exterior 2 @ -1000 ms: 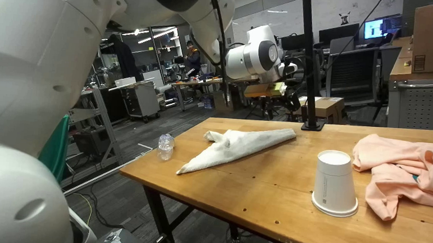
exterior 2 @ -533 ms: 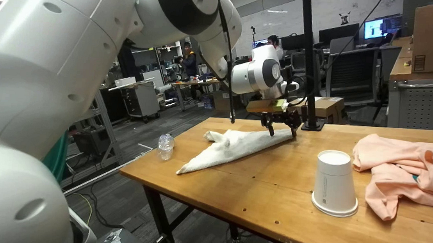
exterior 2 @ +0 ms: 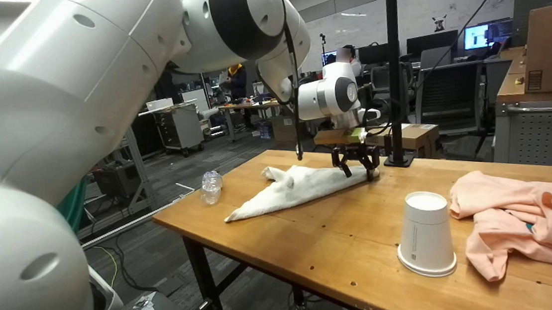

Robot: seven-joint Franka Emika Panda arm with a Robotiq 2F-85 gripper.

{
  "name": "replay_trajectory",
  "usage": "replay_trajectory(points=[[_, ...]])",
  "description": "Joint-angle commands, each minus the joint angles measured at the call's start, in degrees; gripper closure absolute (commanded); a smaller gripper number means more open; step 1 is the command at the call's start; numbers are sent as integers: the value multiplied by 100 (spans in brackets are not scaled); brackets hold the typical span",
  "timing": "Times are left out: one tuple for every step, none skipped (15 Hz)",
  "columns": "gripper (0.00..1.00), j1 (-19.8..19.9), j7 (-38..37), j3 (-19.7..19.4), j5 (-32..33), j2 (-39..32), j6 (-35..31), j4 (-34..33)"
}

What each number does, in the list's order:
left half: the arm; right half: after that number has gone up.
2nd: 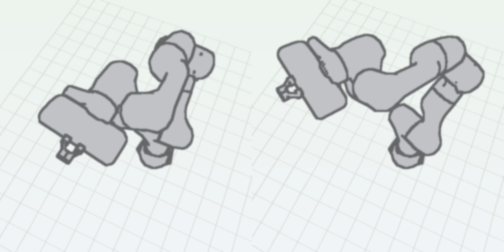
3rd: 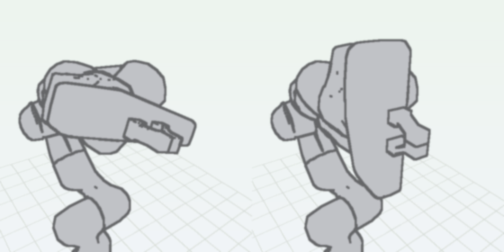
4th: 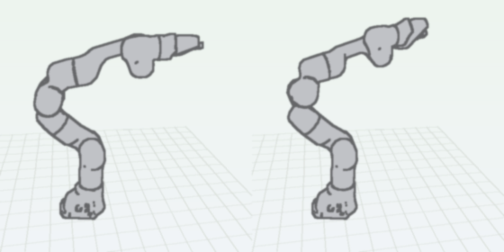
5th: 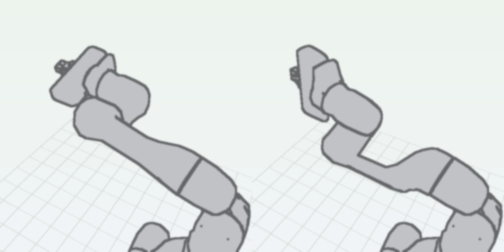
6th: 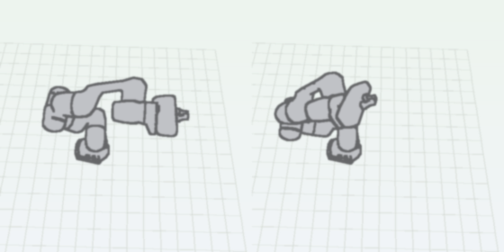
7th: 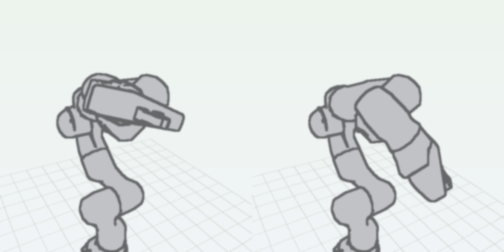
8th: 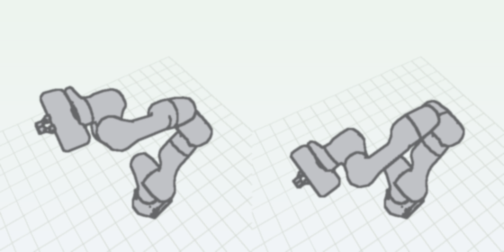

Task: Fold the white towel on the table twice, diagonally.

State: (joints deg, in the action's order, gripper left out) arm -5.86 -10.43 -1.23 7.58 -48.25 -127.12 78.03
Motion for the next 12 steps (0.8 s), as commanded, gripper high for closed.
replay_trajectory(points=[[57,-55,117,-26,-40,-107,297,-315],[65,-59,115,-25,-42,-70,324,-311],[72,-73,106,-27,-34,-16,338,-288],[79,-89,90,-33,-22,49,328,-248],[88,-106,76,-39,-9,115,290,-202],[94,-131,58,-48,11,216,256,-126],[100,-157,44,-64,42,306,216,-60],[100,-188,16,-85,78,394,153,1],[100,-232,-12,-106,127,507,87,49],[100,-273,-26,-131,184,601,36,71],[99,-324,-58,-148,239,747,-50,126],[99,-363,-80,-155,288,892,-141,198]])
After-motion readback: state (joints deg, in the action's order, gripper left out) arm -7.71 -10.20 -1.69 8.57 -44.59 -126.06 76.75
